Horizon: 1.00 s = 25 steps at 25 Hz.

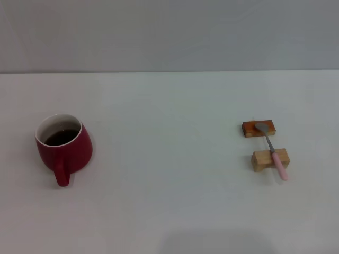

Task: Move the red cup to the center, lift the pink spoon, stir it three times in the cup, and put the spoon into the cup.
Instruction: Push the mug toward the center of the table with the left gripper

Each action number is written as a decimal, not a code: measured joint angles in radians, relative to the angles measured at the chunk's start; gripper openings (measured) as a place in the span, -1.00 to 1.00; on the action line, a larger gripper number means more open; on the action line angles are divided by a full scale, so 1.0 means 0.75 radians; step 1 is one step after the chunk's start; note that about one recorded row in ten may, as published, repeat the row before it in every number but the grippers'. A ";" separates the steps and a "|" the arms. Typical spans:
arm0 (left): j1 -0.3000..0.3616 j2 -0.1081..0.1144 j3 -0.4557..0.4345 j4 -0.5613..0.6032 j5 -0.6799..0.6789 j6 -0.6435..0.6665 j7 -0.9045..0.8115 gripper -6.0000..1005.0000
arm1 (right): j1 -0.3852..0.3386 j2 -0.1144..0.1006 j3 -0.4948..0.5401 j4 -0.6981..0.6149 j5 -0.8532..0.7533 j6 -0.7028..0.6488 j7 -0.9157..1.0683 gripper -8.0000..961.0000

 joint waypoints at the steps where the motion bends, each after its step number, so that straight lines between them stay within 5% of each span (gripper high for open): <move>1: 0.000 0.000 0.000 0.000 0.000 0.000 0.000 0.68 | 0.000 0.000 0.000 0.000 0.000 0.000 0.000 0.38; 12: 0.000 0.000 -0.001 -0.001 0.000 0.000 -0.002 0.67 | 0.000 0.000 0.000 0.002 0.000 0.000 -0.001 0.38; 25: -0.004 -0.002 -0.003 -0.002 0.003 0.000 0.007 0.02 | 0.000 0.002 0.000 0.004 0.000 -0.001 -0.001 0.38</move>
